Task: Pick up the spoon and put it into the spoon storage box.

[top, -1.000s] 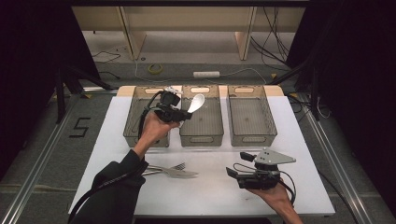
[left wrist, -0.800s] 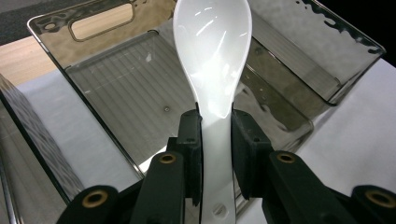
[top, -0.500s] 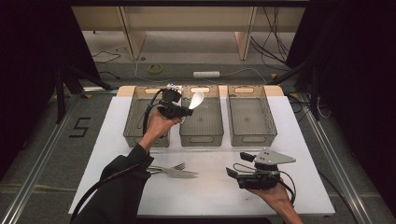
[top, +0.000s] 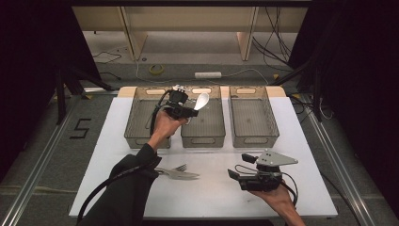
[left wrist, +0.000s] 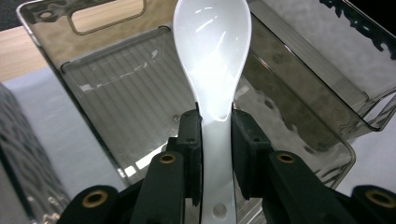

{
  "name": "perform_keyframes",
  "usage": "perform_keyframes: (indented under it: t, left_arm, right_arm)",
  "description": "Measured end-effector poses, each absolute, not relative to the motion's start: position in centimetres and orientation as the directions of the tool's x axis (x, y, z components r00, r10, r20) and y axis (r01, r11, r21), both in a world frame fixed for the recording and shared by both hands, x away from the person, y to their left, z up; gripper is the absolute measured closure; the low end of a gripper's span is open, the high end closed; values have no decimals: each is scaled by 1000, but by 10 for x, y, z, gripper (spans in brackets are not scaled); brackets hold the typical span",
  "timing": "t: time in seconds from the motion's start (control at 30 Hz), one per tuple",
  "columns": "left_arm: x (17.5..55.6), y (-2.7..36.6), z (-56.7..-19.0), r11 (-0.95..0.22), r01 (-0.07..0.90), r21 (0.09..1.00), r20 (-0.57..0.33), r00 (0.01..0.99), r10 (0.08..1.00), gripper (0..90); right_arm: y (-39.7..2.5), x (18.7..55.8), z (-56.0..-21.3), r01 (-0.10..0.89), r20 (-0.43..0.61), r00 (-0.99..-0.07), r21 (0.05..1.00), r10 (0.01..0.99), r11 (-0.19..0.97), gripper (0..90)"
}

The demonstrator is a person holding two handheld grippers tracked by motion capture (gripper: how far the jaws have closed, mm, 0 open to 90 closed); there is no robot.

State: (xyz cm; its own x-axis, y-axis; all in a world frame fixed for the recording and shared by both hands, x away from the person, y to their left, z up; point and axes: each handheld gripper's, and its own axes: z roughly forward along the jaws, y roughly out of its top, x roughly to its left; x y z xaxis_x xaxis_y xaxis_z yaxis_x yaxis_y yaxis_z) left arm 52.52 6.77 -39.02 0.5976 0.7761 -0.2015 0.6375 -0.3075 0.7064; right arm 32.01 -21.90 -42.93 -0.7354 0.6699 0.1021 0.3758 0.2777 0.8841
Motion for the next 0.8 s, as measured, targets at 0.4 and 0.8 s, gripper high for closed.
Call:
perform_keyframes:
  t: [0.4, 0.8]
  left_arm:
    - [529, 58, -402, -296, 656, 695, -228, 591, 774, 740]
    - [532, 49, -412, -321, 679, 661, -218, 582, 783, 737]
  right_arm:
    - [-220, 320, -429, 375, 103, -738, 884, 667, 279, 237]
    - [-219, 320, -429, 375, 103, -738, 884, 667, 278, 237]
